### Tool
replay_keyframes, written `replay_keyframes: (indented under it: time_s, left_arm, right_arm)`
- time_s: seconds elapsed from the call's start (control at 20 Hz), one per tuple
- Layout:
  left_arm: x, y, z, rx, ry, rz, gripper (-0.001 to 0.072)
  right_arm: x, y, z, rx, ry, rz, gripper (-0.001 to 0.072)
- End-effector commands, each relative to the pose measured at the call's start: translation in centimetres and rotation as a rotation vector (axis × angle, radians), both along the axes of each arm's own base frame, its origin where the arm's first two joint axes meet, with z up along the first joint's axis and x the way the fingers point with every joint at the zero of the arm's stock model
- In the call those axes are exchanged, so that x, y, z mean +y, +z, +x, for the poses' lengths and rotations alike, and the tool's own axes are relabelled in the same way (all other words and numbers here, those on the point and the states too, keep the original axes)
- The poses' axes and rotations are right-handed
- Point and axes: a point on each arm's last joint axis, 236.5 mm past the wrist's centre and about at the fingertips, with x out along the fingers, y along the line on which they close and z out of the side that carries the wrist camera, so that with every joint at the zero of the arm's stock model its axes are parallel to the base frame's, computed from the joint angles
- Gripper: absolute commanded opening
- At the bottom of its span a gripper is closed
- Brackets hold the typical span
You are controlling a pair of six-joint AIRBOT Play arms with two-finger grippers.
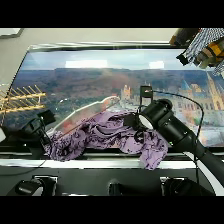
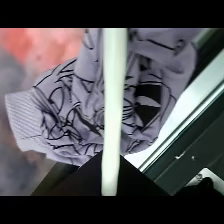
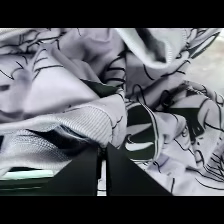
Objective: Fold the clothes and pants, and hang the long-sleeved shirts on hangers.
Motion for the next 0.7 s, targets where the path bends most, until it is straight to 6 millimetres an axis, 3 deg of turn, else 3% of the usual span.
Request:
replay_keyframes:
  time_s: [0.0, 0.15, 0.35, 0.65]
  left_arm:
    - [-1.6, 0.2, -2.4, -0.026, -0.047, -0.071, 0.0023]
    - [-2.2, -0.2, -3.3, -0.018, -0.054, -0.101, 0.0023]
    - [-3.8, -0.5, -3.8, -0.01, -0.151, -0.154, 0.0023]
    - [-3.9, -1.1, -3.5, 0.005, -0.212, -0.137, 0.0024]
  right_arm:
    - [-1.3, 0.2, 0.6, -0.026, -0.026, -0.045, 0.0037]
    - [-2.3, 0.5, 2.0, -0.084, -0.086, -0.074, 0.0037]
    - [-1.5, -0.1, 3.3, -0.113, -0.107, -0.057, 0.0037]
    - [-1.3, 0.1, 4.3, -0.156, -0.174, -0.021, 0.0038]
